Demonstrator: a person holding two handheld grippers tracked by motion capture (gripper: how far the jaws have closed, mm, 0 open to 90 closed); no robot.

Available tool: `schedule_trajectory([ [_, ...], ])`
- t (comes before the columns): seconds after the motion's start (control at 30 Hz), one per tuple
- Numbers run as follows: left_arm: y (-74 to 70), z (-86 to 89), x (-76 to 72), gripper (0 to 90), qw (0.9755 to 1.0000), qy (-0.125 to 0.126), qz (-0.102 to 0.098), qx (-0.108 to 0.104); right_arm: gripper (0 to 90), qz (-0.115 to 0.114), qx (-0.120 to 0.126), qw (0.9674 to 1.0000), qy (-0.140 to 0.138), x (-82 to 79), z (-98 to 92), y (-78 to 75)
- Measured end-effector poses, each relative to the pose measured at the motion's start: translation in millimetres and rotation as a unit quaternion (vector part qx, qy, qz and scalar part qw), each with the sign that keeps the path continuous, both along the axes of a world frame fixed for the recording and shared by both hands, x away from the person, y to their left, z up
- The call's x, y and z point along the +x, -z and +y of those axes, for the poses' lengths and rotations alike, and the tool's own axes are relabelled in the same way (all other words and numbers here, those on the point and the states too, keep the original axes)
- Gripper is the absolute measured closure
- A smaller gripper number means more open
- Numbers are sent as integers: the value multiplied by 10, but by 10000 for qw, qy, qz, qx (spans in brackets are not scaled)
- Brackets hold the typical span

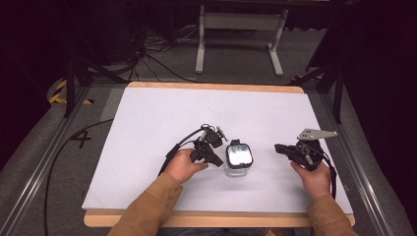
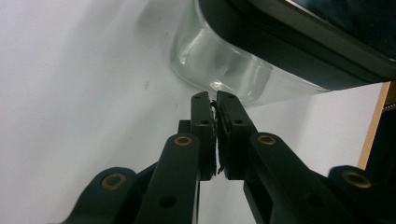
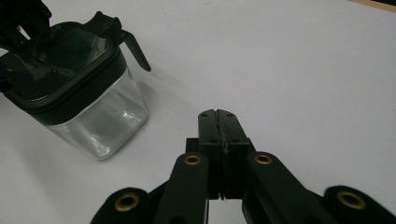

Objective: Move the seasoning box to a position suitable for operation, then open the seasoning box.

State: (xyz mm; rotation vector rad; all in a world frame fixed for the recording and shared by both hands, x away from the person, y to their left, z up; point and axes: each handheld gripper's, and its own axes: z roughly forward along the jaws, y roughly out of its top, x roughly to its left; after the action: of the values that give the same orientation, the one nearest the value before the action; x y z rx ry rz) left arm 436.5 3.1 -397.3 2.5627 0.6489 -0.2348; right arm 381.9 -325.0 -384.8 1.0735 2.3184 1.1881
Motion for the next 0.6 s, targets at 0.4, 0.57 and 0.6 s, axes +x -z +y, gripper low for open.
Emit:
schedule_trajectory([
  [0.4, -227, 216, 14, 839, 9982, -323, -256, -428, 895, 116, -99, 9993, -347, -35, 194, 21],
  [0.57, -427, 284, -25, 830, 9942, -381, -566, -835, 895, 123, -212, 9983, -522, -64, 309, 38],
  [0.6, -427, 284, -25, 829, 9942, -381, -566, -835, 895, 123, -212, 9983, -522, -64, 309, 38],
])
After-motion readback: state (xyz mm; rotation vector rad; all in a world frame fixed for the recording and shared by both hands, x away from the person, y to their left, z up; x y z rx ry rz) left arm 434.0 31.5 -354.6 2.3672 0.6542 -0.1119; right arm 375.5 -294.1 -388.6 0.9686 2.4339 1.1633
